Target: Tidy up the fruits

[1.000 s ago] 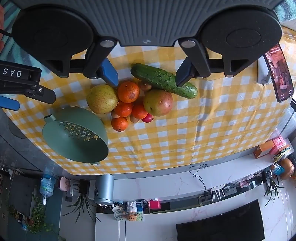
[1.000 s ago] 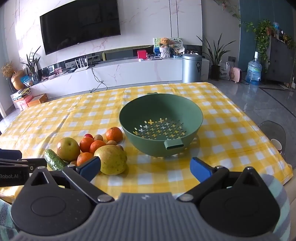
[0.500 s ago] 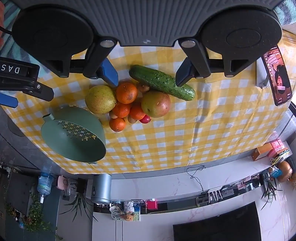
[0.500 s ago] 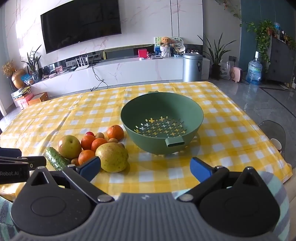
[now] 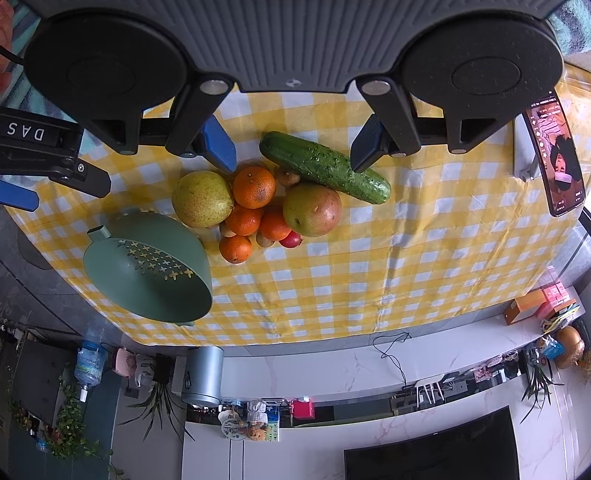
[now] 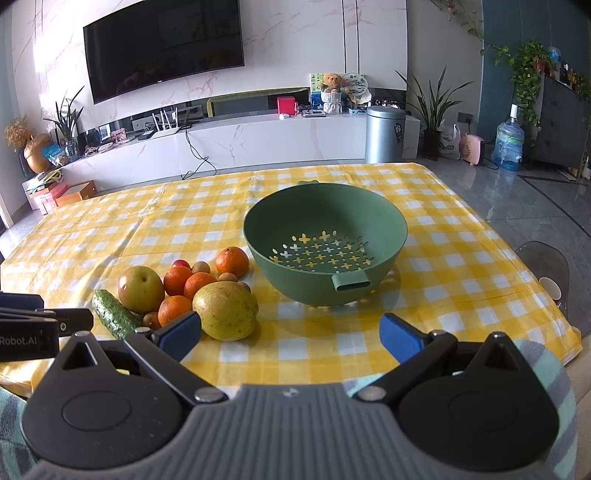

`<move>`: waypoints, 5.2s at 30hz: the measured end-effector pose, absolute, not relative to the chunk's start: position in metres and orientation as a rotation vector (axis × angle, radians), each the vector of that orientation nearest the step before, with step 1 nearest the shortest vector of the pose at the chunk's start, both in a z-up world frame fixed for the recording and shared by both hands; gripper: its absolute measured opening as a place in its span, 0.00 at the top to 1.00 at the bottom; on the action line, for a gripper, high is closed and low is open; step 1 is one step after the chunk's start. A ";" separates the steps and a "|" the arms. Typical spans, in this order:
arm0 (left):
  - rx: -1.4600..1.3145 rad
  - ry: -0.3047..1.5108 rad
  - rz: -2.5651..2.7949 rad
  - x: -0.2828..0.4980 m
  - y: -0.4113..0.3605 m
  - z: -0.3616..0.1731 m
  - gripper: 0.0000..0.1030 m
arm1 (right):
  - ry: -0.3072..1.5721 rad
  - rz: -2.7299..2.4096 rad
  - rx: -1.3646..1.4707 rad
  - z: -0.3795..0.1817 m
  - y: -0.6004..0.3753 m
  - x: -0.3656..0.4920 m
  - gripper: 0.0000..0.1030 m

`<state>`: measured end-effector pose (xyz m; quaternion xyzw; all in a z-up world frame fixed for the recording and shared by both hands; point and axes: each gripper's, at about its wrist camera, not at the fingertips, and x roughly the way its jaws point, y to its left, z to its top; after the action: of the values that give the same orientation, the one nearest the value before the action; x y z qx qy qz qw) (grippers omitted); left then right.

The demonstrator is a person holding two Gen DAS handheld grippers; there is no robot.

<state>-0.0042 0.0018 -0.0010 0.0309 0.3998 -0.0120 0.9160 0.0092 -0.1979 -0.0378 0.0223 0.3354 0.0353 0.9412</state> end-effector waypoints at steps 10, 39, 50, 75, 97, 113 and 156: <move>0.062 0.822 -0.028 -0.004 0.003 -0.001 0.19 | 0.692 0.071 0.038 -0.038 -0.196 0.009 0.04; 0.053 0.824 -0.029 -0.008 0.004 -0.001 0.19 | 0.710 0.073 0.025 -0.039 -0.193 0.011 0.04; 0.051 0.826 -0.029 -0.009 0.005 -0.002 0.19 | 0.716 0.076 0.019 -0.041 -0.191 0.013 0.04; -0.064 0.776 -0.128 0.018 0.020 -0.006 0.42 | 0.651 0.243 0.019 -0.063 -0.176 0.053 0.04; -0.061 0.827 -0.068 0.088 0.039 -0.065 0.24 | 0.820 0.339 0.274 -0.120 -0.181 0.117 0.24; -0.099 0.851 -0.092 0.100 0.041 -0.076 0.25 | 0.884 0.392 0.364 -0.137 -0.183 0.132 0.33; -0.102 0.834 -0.395 0.135 -0.074 0.031 0.26 | 0.699 0.421 0.044 -0.022 -0.276 0.136 0.34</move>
<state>0.1349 -0.0743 0.0309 -0.0492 0.4021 -0.1903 0.8942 0.1358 -0.2764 -0.0221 0.0214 0.3400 0.2046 0.9177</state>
